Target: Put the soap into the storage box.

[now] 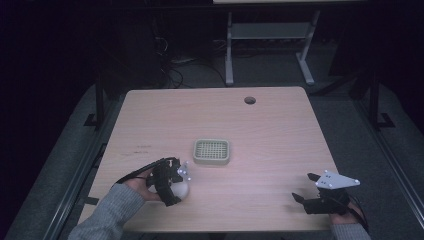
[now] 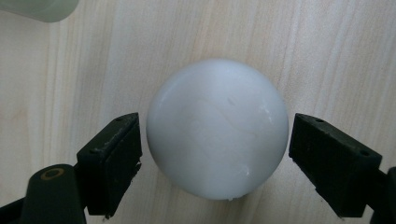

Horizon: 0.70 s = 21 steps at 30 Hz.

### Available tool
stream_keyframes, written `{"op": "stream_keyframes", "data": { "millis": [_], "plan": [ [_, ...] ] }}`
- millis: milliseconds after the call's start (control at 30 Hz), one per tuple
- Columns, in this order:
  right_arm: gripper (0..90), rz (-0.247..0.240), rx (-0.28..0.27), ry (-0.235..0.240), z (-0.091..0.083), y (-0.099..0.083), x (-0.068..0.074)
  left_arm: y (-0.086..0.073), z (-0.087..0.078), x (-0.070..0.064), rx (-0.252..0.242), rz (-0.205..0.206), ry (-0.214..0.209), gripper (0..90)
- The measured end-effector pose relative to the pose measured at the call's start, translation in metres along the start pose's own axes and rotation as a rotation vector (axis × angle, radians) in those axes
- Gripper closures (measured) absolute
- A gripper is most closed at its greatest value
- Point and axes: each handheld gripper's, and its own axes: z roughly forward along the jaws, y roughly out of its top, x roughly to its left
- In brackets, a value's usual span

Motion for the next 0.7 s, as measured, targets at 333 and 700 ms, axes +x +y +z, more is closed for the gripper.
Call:
{"op": "stream_keyframes", "data": {
  "millis": [333,700],
  "plan": [
    [13.7,0.000,-0.001,0.002,-0.0005,0.0001,-0.0001,0.0030,0.0047,0.0024,0.008,-0.003,-0.018,16.5],
    [13.7,-0.001,-0.008,0.002,-0.0009,0.0002,0.0000,0.0042,0.0106,0.0028,0.012,-0.004,-0.038,17.1]
  ]
}}
